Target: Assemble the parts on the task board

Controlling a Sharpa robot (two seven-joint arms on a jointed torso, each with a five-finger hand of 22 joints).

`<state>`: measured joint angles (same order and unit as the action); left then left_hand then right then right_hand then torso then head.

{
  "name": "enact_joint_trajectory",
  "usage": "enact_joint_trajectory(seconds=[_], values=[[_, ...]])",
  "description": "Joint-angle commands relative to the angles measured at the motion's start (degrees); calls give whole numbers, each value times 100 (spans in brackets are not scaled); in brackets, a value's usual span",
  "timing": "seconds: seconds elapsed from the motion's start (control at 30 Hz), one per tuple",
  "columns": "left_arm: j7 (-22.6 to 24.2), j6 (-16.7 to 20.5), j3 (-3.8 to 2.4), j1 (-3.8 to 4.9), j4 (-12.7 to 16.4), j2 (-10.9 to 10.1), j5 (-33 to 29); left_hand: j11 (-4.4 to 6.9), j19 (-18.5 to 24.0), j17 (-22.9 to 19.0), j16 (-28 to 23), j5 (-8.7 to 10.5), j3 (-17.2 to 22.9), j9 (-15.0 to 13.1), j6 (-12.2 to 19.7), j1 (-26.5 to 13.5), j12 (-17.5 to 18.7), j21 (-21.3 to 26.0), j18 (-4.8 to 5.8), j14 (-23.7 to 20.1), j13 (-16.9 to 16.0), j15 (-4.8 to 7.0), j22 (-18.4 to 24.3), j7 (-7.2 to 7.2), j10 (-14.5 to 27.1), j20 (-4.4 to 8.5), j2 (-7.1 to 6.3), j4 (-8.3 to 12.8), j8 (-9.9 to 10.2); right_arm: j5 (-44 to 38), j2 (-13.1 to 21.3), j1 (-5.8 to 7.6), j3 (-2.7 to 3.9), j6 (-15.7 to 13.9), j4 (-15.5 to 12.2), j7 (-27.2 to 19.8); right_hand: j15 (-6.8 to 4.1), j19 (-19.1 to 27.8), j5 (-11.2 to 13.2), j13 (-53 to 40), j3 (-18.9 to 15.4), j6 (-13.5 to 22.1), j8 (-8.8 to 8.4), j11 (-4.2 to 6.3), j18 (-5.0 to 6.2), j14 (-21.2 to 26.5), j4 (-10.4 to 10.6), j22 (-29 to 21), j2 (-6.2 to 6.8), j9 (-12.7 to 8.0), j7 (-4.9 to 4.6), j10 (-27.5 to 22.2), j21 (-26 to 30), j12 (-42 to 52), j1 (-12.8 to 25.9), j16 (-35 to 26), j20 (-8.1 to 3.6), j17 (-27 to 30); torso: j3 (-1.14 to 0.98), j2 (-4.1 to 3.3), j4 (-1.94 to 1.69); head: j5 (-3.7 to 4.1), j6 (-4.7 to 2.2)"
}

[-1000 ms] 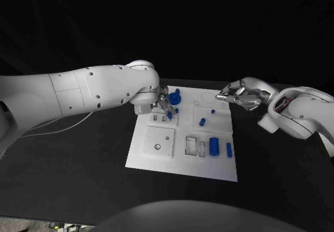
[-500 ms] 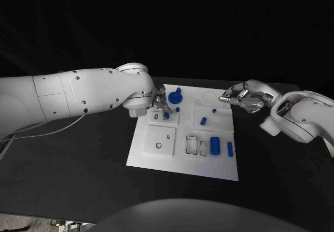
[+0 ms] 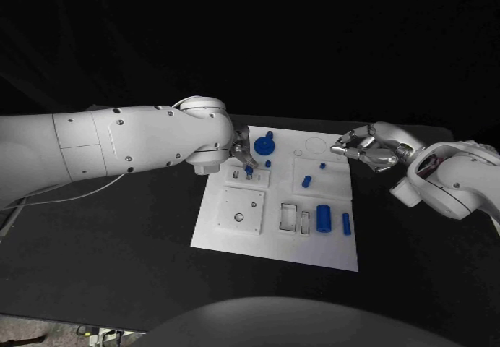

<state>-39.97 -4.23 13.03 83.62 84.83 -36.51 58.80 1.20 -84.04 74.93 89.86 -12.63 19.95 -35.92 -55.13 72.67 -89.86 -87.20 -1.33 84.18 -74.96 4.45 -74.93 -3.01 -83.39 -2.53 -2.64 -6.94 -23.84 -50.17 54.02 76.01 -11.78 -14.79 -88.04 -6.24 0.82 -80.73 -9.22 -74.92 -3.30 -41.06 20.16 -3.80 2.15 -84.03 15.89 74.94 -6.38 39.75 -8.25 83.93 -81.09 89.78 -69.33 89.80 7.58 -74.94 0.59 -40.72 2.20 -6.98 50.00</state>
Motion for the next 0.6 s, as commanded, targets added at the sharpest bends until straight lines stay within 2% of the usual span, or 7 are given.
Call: enact_joint_trajectory(seconds=[0.03, 0.27, 0.6], values=[[-393, 50, 1, 1, -19, 46, 231, 77, -230, 1507, 14, 31, 258, -967, 24, -78, -14, 16, 4, 582, -1504, 1, -1103, 105, -661, 48, 3, 202, -20, 34, -9, -11, -1, -55, 5, -132, 47, 29, -26, -1508, 2, 41, -30, -35, 74, -597, -26, 1121, 18, -8, 4, 607, 23, 22, -52, 20, 9, -1506, 4, -4, 6, -9, 0], [-419, -16, 5, -3, -68, 101, 236, 80, -304, 1507, 14, 115, 280, -999, 32, -139, -14, -40, 29, 582, -1504, 5, -1183, 106, -661, 49, 4, 169, -26, 39, -16, -17, -1, -53, 11, -136, 47, 46, -30, -1508, 1, 54, -32, -35, 79, -597, -26, 1114, 17, -8, 2, 607, 40, 22, -59, 20, 10, -1506, 0, -6, 5, -24, 0], [-565, -176, 18, -31, -128, 143, 319, 78, -317, 1507, 14, 137, 270, -1027, 41, -228, -14, -46, 32, 582, -1504, 6, -1195, 100, -661, 51, 7, 116, -25, 41, -17, -21, -1, -54, 15, -143, 48, 53, -36, -1508, -1, 74, -36, -35, 80, -597, -28, 1112, 18, -7, 0, 607, 47, 22, -71, 20, 11, -1506, 2, -6, -2, -33, 0]])
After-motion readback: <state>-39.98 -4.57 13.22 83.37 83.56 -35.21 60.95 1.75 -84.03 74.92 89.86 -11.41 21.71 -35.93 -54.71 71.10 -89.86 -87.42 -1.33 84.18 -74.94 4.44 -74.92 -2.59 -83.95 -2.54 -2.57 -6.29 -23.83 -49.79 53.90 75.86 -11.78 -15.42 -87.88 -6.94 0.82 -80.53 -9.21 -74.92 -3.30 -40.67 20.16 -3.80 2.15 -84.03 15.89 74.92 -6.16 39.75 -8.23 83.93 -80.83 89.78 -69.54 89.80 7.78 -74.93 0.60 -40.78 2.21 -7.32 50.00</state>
